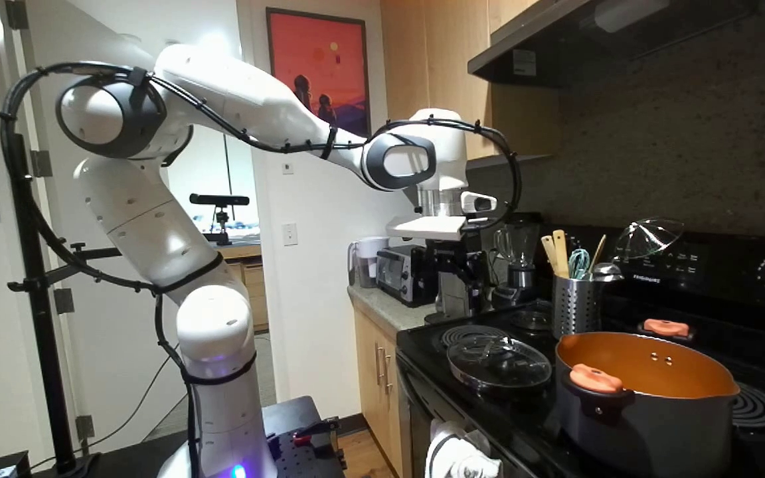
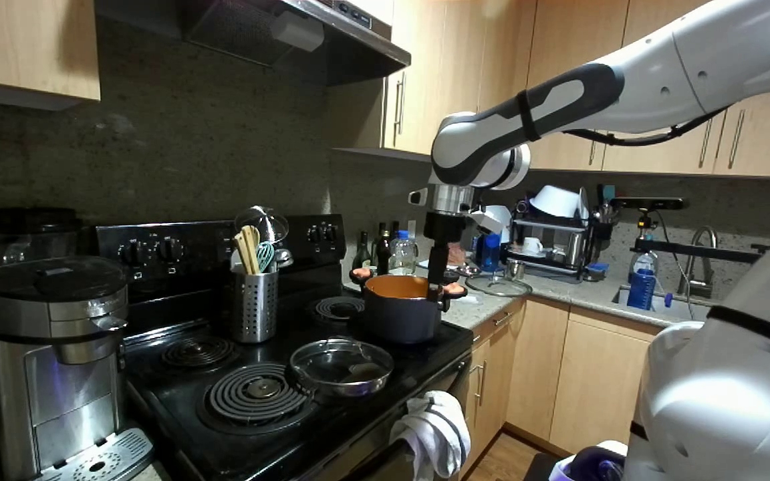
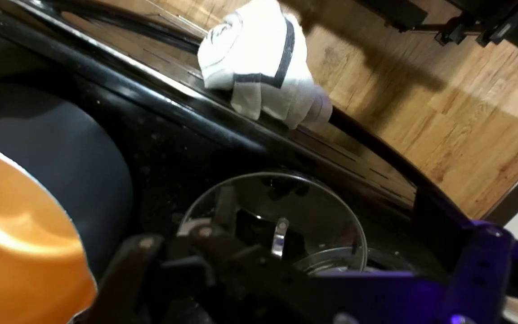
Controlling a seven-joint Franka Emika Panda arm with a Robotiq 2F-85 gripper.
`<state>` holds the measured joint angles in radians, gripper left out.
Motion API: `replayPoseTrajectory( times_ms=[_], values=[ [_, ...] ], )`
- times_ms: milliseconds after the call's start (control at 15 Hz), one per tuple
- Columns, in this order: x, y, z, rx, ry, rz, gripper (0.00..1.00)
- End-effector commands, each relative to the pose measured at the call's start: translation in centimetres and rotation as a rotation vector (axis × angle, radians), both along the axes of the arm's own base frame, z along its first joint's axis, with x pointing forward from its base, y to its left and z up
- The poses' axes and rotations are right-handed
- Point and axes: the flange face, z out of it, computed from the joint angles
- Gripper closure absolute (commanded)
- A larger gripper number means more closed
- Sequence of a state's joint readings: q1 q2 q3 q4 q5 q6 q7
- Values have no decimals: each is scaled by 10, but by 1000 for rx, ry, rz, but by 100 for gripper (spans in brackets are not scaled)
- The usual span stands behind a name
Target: Take the lid from the stove and place it on the black pot
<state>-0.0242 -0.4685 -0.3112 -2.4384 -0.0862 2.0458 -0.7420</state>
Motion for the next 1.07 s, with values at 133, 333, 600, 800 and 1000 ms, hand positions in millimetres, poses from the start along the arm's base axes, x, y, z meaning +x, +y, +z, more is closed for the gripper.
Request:
replayPoseTrajectory(
  times_ms=[133, 333, 600, 800, 1000],
  values=[
    [56, 6, -21, 2, -35, -18, 0],
    [83, 18, -42, -88, -40, -34, 0],
    [110, 39, -60, -188, -28, -74, 0],
    [105, 43, -65, -169, -16, -60, 0],
    [107, 39, -66, -154, -15, -65, 0]
  ],
)
